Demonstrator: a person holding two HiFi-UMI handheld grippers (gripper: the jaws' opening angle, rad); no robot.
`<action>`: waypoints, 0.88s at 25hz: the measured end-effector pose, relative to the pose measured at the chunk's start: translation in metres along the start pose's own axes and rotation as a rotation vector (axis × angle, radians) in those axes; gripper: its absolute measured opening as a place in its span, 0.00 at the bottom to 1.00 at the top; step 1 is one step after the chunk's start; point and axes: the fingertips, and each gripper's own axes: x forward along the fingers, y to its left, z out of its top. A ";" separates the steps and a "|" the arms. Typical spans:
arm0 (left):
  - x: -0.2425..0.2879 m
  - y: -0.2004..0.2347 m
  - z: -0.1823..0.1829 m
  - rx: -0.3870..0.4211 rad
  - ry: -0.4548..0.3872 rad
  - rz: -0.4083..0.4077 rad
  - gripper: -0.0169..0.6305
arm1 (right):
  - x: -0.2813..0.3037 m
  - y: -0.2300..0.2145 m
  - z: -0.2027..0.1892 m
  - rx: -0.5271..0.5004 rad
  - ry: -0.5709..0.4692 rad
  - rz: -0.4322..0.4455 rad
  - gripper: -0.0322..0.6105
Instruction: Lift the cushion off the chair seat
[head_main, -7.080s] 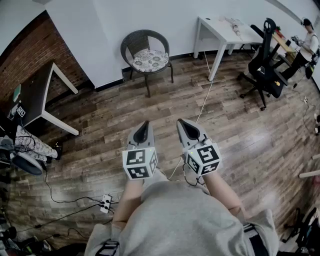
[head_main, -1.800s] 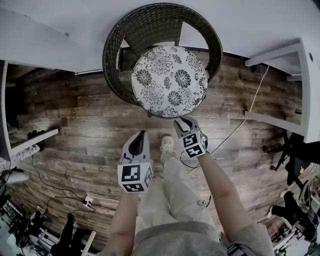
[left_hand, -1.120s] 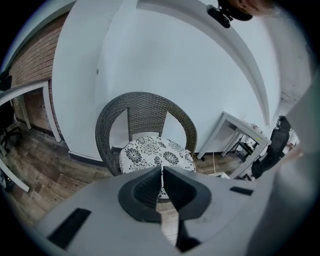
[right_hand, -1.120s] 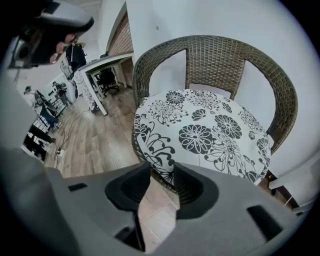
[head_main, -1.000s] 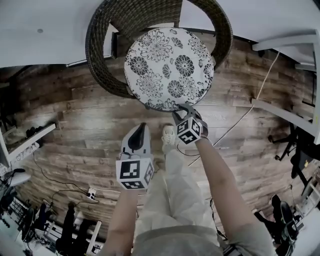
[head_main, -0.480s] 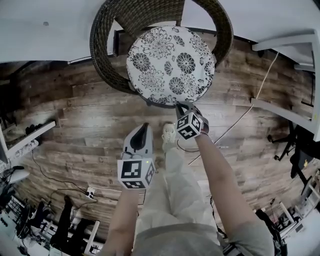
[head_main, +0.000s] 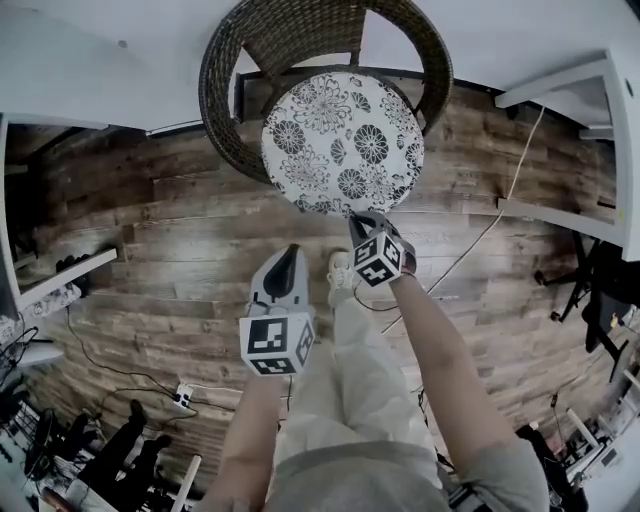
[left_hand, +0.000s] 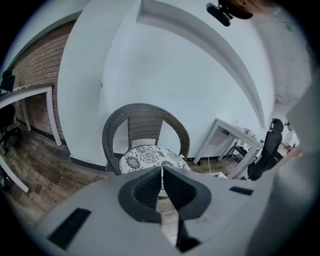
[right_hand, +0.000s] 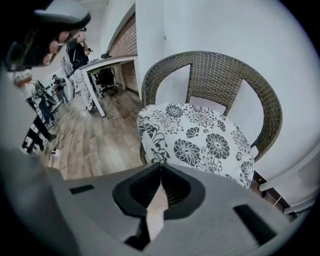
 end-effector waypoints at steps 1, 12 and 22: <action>-0.006 -0.001 0.000 0.005 -0.008 -0.001 0.05 | -0.006 0.004 0.003 0.006 -0.013 -0.007 0.07; -0.077 -0.008 -0.020 0.040 -0.033 -0.015 0.05 | -0.067 0.039 0.010 0.062 -0.094 -0.097 0.07; -0.138 -0.017 -0.031 0.039 -0.073 -0.019 0.05 | -0.128 0.069 0.020 0.075 -0.165 -0.163 0.07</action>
